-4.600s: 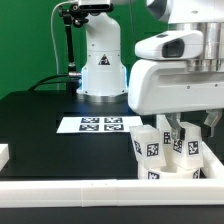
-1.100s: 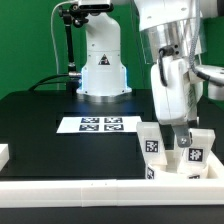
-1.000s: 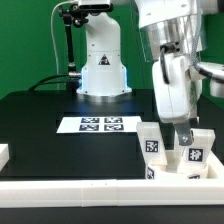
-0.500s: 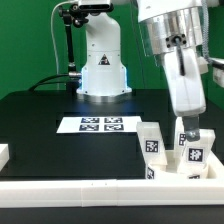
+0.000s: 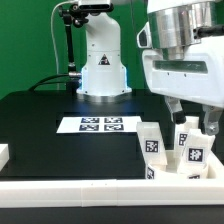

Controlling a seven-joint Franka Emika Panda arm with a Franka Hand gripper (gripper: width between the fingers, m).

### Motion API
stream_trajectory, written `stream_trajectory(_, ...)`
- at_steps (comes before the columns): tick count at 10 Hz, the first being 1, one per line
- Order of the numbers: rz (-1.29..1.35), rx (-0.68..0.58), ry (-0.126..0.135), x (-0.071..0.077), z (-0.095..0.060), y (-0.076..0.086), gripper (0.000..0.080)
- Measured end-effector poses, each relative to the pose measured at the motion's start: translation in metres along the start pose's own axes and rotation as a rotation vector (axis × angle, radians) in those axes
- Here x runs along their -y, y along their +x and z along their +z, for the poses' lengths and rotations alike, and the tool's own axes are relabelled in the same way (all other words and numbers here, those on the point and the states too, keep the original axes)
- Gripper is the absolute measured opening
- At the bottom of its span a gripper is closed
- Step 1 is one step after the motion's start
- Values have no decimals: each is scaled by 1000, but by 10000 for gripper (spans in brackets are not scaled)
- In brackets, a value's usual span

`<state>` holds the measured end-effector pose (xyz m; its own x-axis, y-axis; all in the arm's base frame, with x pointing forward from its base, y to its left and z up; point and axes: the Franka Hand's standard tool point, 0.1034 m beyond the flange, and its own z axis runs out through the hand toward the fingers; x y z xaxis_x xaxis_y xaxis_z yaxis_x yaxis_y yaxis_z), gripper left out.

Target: Assemble stool

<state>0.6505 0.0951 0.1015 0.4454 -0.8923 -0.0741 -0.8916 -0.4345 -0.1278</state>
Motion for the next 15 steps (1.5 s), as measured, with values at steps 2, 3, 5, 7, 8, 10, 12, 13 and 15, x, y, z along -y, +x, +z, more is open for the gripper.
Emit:
stream_trajectory(2, -120, -2, -2, -2, 0, 3, 648)
stream_trajectory(3, -194, -2, -2, -2, 0, 3, 648)
stream_trajectory(5, -393, -22, -23, -2, 1, 2, 648)
stream_trajectory(7, -667, -38, -52, -1, 1, -3, 648)
stream_trajectory(8, -811, -35, -57, 0, 2, -5, 648)
stream_trajectory(10, -950, -28, -56, 2, 2, -11, 648)
stream_trajectory(12, -1085, -28, -65, 0, 2, -8, 648)
stream_trajectory(13, -1146, -28, -71, 0, 2, -6, 648)
stream_trajectory(15, -1335, -71, -83, 2, 4, -6, 648)
